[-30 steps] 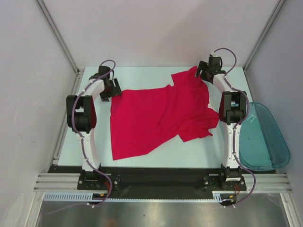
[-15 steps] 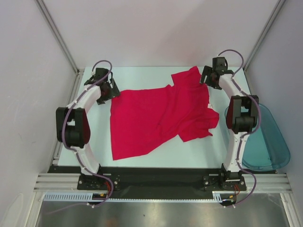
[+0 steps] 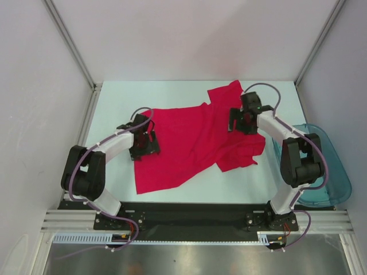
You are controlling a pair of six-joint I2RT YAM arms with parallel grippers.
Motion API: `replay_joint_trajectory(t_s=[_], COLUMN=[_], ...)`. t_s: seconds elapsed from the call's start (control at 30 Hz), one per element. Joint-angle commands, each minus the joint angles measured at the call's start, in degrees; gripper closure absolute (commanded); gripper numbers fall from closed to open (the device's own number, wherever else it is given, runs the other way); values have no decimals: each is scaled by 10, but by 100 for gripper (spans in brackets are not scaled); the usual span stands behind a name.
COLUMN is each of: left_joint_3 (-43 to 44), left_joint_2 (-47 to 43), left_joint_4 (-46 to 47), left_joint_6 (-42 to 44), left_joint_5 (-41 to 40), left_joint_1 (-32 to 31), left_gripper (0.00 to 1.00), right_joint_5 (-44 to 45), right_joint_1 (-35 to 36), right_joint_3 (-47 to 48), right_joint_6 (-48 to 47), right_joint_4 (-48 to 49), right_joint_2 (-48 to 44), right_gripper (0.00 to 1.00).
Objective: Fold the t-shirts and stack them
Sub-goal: Flatten the tshirt out
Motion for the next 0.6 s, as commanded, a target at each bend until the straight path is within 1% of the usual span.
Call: replay_joint_trajectory(t_s=[0.0, 0.03, 0.07, 0.13, 0.17, 0.2, 0.27, 0.3, 0.33, 0.37, 0.53, 0.57], left_joint_3=[-4, -6, -6, -6, -5, -4, -8, -8, -7, -1, 13, 16], left_joint_2=[-43, -44, -35, -20, -10, 5, 17, 28, 34, 40, 77, 78], left_joint_4=[24, 28, 27, 28, 29, 31, 37, 45, 45, 45, 48, 49], left_joint_6=[-28, -27, -29, -33, -34, -36, -38, -38, -39, -37, -35, -36], left_joint_5=[-11, -15, -22, -20, -16, -14, -14, -19, -18, -18, -20, -22], left_joint_1=[-29, -40, -44, -48, -48, -49, -50, -50, -50, -50, -45, -45], left_gripper=[14, 15, 17, 21, 30, 35, 40, 41, 42, 48, 62, 68], right_joint_5=[4, 4, 3, 4, 25, 33, 39, 39, 40, 42, 53, 60], right_joint_1=[36, 39, 42, 52, 55, 62, 65, 67, 68, 69, 70, 70], right_joint_3=[-41, -51, -64, -71, -78, -83, -86, -88, -88, -89, -93, -91], right_joint_6=[0, 0, 1, -3, -3, -6, -11, -12, -12, -10, -9, -8], right_joint_4=[17, 31, 33, 35, 40, 48, 57, 63, 66, 70, 100, 102], right_joint_2=[-33, -34, -29, -26, -23, -24, -18, -14, -11, -7, 27, 31], right_gripper=[19, 21, 27, 27, 30, 31, 32, 36, 36, 39, 40, 40])
